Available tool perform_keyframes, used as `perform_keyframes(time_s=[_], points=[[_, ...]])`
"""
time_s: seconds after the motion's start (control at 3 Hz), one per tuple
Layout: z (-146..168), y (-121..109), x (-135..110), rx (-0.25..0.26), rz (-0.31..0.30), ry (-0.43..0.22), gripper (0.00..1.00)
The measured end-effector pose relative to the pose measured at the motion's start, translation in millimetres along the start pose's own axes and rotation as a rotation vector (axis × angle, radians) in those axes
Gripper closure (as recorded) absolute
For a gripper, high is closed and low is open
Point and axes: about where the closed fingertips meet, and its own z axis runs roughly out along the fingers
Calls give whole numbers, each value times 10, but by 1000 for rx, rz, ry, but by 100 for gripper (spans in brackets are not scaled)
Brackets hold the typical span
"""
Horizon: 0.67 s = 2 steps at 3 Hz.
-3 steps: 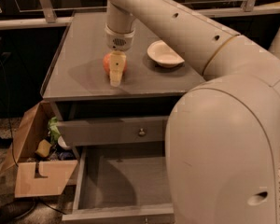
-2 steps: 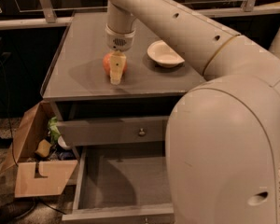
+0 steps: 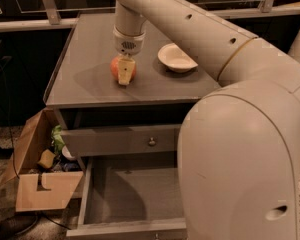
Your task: Place apple into middle drawer
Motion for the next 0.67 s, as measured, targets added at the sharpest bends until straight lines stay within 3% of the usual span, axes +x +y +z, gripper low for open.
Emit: perform_keyframes(time_s=[0.33, 0.67], points=[[0, 0, 0, 0, 0, 0, 89], [-161, 94, 44, 48, 12, 1, 100]])
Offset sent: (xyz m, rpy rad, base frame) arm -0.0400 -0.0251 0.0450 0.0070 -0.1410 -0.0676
